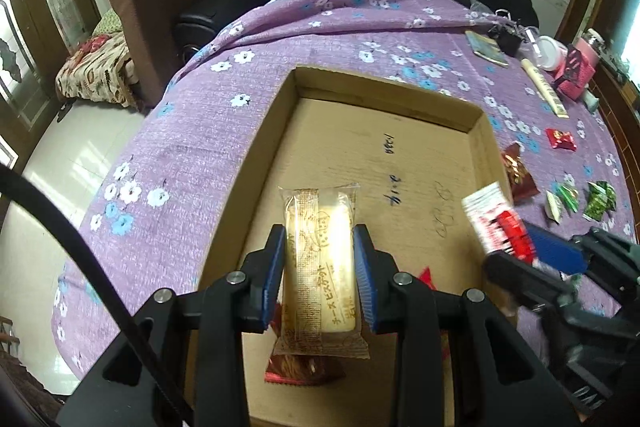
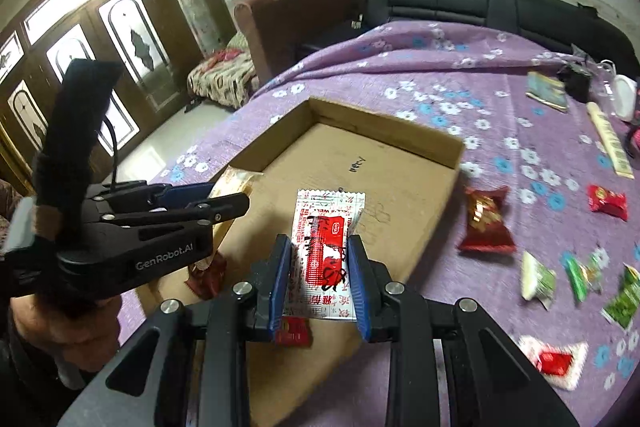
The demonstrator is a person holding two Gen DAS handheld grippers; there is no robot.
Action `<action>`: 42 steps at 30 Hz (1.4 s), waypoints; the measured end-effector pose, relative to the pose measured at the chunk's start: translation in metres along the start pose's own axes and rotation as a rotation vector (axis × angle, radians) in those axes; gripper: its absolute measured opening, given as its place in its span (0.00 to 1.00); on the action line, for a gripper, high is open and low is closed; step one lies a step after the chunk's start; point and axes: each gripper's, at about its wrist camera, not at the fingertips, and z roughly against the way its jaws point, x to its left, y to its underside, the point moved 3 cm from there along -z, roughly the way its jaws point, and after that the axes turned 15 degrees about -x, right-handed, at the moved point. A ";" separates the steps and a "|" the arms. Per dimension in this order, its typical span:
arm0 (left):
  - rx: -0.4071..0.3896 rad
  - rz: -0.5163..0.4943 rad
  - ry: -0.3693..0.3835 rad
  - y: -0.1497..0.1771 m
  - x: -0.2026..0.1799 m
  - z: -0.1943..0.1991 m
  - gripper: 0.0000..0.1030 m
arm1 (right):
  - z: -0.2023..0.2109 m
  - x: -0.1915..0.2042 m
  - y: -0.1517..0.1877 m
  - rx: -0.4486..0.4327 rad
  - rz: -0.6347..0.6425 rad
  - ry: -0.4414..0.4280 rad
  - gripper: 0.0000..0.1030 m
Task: Organize snacks
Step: 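Carry the biscuit packet and sachet into the box and open both tools, then grasp the small green candy with the left tool while the right tool grasps the green pea bag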
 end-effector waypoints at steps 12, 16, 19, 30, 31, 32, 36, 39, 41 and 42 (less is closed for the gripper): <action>0.100 -0.006 -0.025 0.003 0.001 -0.041 0.35 | -0.051 0.000 0.015 0.132 0.065 0.044 0.27; 0.112 -0.021 -0.041 0.007 -0.001 -0.048 0.35 | -0.056 0.000 0.017 0.149 0.076 0.039 0.28; 0.116 -0.032 -0.054 0.007 -0.002 -0.047 0.37 | -0.059 0.001 0.017 0.155 0.092 0.047 0.29; 0.025 -0.011 -0.057 -0.004 0.003 -0.006 0.52 | -0.015 0.003 0.004 0.058 0.062 0.030 0.46; 0.016 -0.013 -0.057 -0.005 0.002 -0.002 0.52 | -0.005 0.001 0.002 0.037 0.045 0.029 0.46; 0.008 -0.013 -0.053 -0.005 0.001 0.003 0.52 | 0.001 0.000 0.001 0.023 0.035 0.029 0.47; -0.014 -0.017 -0.035 -0.006 -0.007 0.015 0.52 | 0.045 -0.017 0.002 -0.060 -0.019 0.041 0.55; -0.018 -0.020 -0.010 -0.005 -0.019 0.021 0.53 | 0.075 -0.039 0.008 -0.111 -0.086 0.074 0.55; -0.019 -0.032 0.012 -0.004 -0.029 0.025 0.53 | 0.090 -0.054 0.014 -0.124 -0.115 0.115 0.57; -0.021 -0.040 0.024 -0.003 -0.036 0.027 0.53 | 0.099 -0.064 0.018 -0.126 -0.129 0.145 0.57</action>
